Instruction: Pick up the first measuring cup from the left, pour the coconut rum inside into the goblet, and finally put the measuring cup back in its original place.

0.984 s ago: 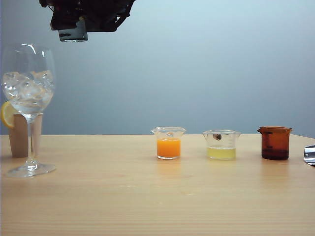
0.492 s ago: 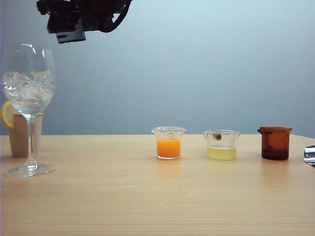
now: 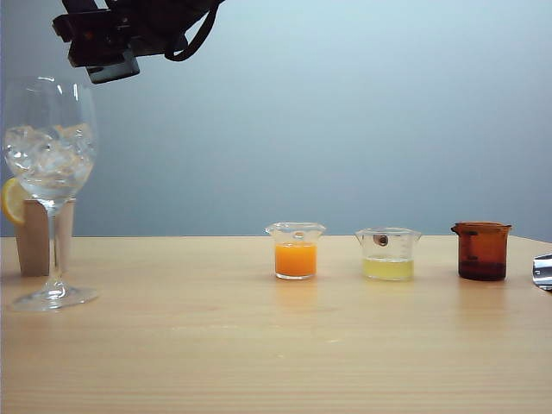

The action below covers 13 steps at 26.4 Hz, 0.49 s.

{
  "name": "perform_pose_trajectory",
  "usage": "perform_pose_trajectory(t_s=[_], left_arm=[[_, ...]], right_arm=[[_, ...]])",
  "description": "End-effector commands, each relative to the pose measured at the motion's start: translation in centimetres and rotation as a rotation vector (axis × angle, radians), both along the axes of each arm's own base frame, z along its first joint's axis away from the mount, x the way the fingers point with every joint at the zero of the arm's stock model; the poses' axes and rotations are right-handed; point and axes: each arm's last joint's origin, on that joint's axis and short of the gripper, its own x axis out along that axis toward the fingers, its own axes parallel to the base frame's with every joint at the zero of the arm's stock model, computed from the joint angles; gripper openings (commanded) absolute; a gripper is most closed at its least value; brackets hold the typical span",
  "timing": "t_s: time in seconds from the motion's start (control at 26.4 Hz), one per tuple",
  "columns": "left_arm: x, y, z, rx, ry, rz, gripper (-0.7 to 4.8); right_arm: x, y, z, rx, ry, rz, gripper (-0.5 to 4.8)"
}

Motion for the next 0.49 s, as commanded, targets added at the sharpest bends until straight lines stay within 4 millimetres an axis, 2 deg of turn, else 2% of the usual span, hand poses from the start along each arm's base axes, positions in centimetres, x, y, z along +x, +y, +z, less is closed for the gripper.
perform_pose_trajectory(t_s=[0.04, 0.49], left_arm=[[-0.09, -0.01, 0.4, -0.001, -0.018, -0.005, -0.05], [-0.1, 0.0, 0.34, -0.001, -0.012, -0.005, -0.05]], right_arm=[[-0.26, 0.06, 0.82, 0.012, -0.057, 0.009, 0.0], [-0.24, 0.04, 0.82, -0.055, -0.146, 0.014, 0.0]])
